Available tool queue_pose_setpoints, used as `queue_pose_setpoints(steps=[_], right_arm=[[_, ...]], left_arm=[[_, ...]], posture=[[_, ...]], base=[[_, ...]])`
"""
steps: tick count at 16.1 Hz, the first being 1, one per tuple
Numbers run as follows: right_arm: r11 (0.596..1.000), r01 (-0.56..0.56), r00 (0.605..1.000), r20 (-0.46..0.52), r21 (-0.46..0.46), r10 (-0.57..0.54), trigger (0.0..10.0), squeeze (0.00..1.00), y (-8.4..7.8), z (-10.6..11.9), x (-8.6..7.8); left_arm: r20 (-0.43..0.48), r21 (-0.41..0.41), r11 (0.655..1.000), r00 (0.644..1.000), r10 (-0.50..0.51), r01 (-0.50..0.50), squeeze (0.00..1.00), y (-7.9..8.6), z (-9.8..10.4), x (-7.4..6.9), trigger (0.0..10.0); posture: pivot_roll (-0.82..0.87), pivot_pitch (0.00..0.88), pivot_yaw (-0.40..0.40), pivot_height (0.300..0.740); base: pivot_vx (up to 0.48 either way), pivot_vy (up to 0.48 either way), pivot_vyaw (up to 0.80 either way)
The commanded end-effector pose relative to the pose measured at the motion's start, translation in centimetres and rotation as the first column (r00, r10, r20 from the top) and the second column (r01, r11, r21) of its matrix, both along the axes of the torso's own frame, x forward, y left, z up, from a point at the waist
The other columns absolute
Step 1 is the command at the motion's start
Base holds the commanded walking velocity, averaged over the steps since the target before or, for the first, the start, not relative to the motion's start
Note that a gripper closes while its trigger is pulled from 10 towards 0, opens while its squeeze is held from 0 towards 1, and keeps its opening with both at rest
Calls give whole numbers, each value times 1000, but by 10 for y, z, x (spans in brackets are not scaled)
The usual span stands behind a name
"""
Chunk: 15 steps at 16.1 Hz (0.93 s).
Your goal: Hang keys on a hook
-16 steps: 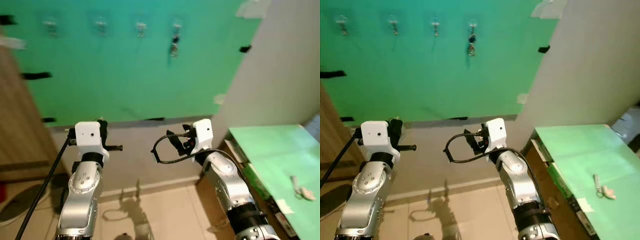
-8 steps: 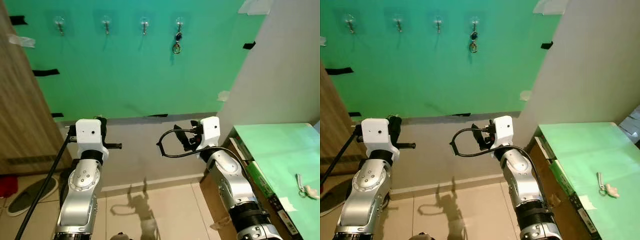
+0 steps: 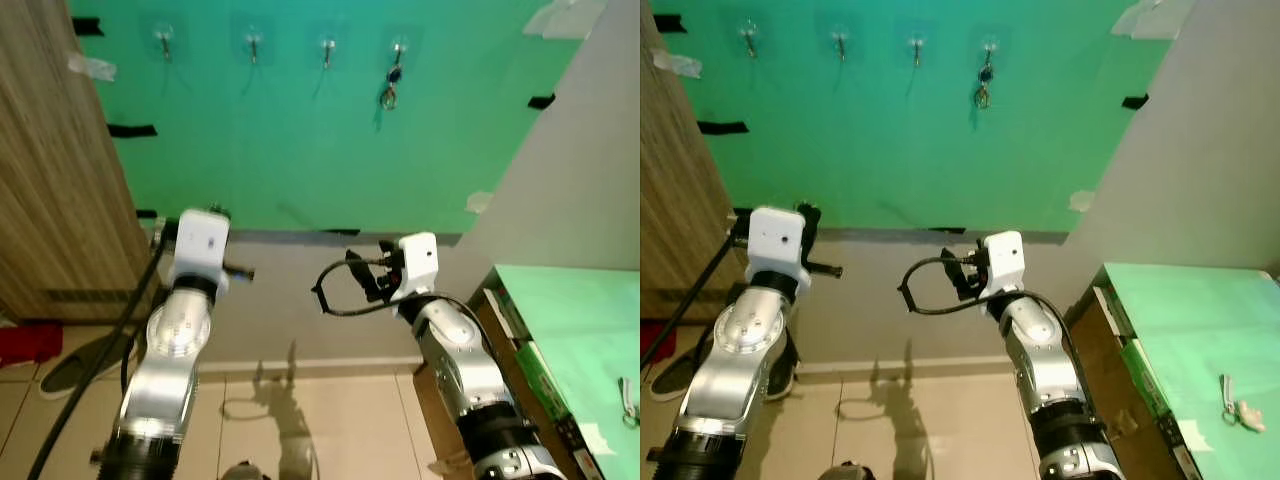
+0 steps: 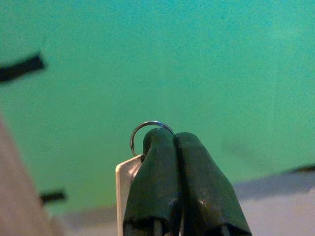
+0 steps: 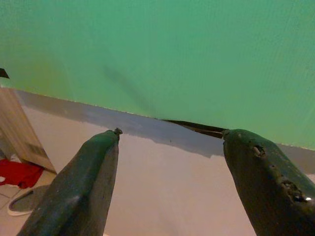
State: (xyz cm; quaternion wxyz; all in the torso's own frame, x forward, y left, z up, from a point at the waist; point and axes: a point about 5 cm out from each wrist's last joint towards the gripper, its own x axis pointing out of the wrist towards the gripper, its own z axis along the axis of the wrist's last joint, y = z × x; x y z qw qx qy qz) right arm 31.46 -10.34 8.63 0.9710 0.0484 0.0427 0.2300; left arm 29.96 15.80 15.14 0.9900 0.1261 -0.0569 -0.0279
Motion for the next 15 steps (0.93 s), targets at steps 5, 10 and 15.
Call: queue_pose_setpoints(steps=[5, 10, 15], right_arm=[[1000, 0, 1000, 26, -10, 0, 10000, 0, -1, 4, 2], [1000, -9, 1000, 25, -10, 9, 10000, 0, 0, 3, 1], [1000, -17, 1000, 24, -16, 17, 10000, 0, -1, 3, -1]], left_arm=[[138, -229, 921, 947, -290, 316, 0, -19, 48, 20, 10000], [174, -286, 770, 822, -543, 570, 0, -32, 74, 27, 10000], [187, -371, 664, 752, -632, 649, 0, -37, 83, 43, 10000]], posture=[[151, 0, -106, 740], [134, 0, -97, 740], [124, 0, -96, 740]], base=[[0, 0, 0], [0, 0, 0], [0, 0, 0]])
